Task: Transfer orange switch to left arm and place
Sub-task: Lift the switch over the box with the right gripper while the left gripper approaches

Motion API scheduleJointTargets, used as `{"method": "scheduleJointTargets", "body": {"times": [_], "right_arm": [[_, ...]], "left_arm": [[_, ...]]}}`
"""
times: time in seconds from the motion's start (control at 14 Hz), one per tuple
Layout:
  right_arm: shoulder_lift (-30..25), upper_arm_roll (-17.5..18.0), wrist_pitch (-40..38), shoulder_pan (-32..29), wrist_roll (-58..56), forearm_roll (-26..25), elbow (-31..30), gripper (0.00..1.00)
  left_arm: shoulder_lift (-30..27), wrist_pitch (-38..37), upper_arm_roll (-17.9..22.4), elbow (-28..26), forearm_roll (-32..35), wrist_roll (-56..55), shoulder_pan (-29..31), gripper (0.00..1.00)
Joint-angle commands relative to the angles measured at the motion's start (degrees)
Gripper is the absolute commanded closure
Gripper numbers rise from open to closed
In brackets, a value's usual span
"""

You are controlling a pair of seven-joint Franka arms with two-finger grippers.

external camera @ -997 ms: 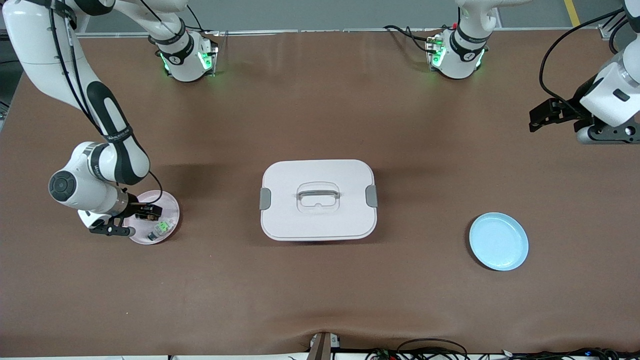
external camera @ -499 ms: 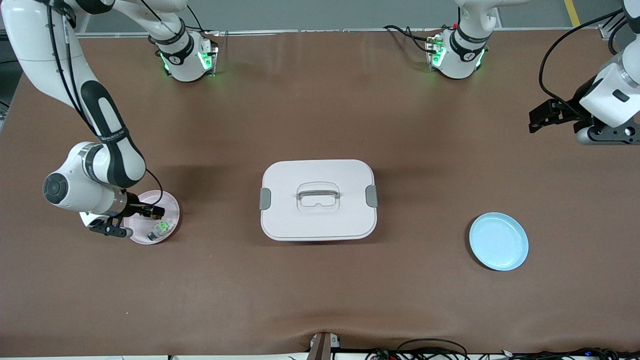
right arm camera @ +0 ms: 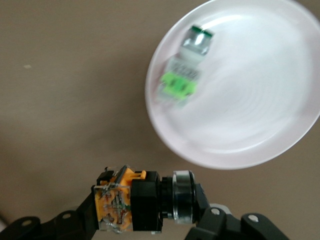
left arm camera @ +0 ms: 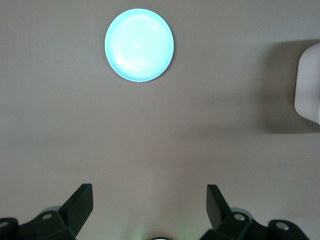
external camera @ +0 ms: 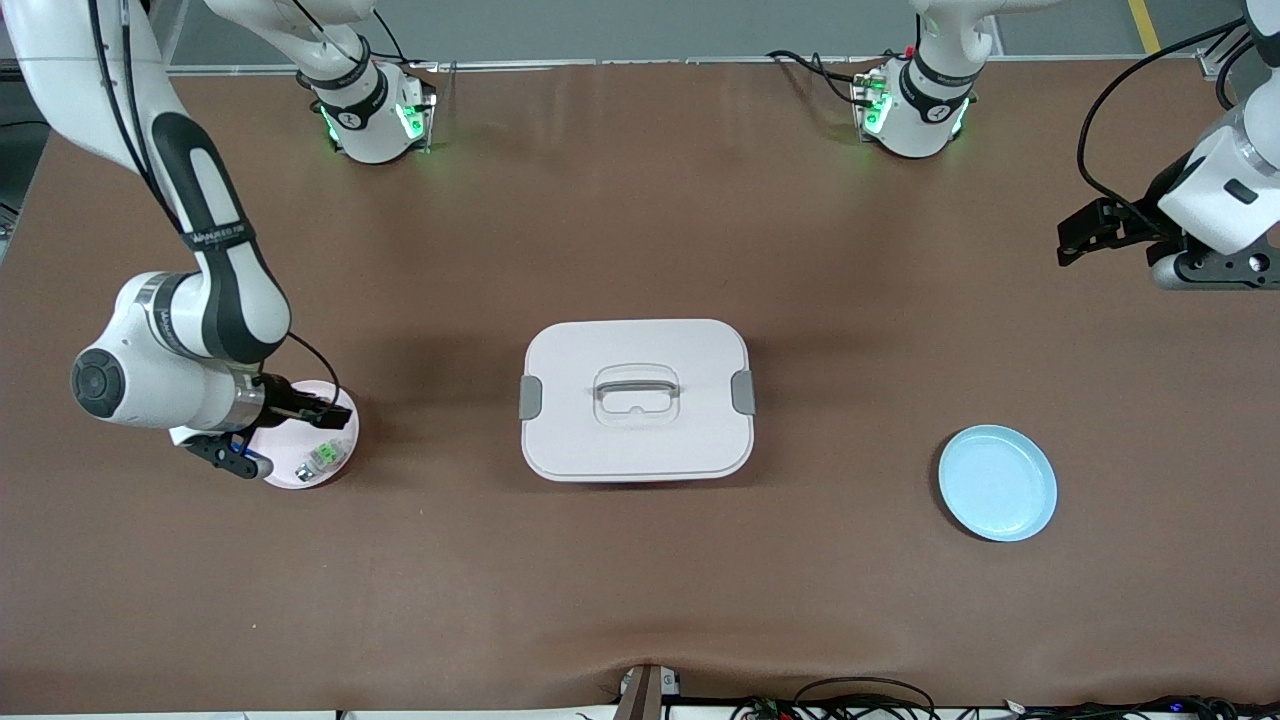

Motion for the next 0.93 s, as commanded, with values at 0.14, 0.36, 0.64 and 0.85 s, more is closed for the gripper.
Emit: {"method": "scheduleJointTargets", "body": {"times": [0.14, 0.36, 0.64, 0.85], "right_arm": [[-2.79, 10.78, -0.94, 0.17, 21.93, 0.89, 0.79, 1.00], [-2.44, 15.88, -0.94, 0.26, 32.58, 1.33, 3.34, 1.00], [-2.35, 17.30, -0.85, 3.76, 43.48, 8.35, 6.33, 1.00], [-2.00, 17.31, -0.85, 7.54, 54.20, 8.45, 11.94, 1.00]], "left_arm": [[-0.83, 2.61, -0.39, 1.30, -4.11, -0.53, -0.01, 0.00], [1.97, 2.79, -0.82, 5.70, -8.17, -0.26, -0.27, 0.00], [2.94, 2.79, -0.83, 6.23, -13.70, -0.35, -0.97, 0.00], [5.31, 3.32, -1.44, 7.38, -19.76, -0.96, -3.77, 0.00]]}}
